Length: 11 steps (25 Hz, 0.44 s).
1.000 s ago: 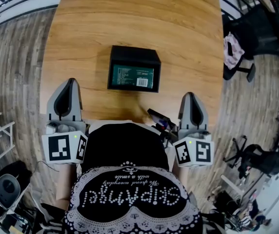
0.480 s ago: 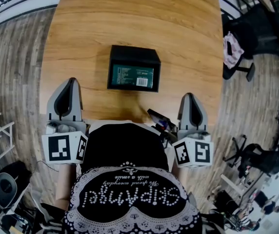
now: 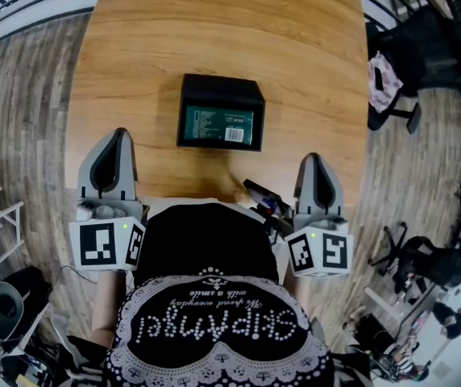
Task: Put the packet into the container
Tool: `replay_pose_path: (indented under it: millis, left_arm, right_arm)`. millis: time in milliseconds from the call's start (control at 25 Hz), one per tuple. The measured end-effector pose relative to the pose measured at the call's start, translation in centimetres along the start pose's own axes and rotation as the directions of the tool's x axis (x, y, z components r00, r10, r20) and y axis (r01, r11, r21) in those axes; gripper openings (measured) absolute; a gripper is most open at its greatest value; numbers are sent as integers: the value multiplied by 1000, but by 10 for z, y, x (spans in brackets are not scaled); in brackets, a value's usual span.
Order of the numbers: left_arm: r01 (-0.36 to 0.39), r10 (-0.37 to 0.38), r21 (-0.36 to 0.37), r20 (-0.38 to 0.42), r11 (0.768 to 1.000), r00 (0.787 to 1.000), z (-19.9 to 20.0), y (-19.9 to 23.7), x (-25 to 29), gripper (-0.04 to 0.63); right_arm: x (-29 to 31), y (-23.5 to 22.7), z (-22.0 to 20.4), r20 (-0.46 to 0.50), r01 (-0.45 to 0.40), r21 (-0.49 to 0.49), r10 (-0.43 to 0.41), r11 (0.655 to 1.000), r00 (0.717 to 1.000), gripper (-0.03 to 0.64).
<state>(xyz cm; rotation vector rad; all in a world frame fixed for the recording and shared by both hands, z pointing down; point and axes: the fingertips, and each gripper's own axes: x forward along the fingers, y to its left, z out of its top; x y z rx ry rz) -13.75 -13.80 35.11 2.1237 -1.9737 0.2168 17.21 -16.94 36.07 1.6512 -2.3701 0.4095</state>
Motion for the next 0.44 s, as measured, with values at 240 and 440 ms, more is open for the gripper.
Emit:
replay_pose_path:
  millis: [240,440]
  left_arm:
    - [13,-13,-7,3,1000,1000,1,-3,0,29]
    - [21,-21,-11,9,1000,1000,0,-4,3,29]
  right_arm:
    - [-3,0,0,-1,4,0,-4,1000,1000,37]
    - [-2,-2,-2,0,11,1,-11,1000,1000,37]
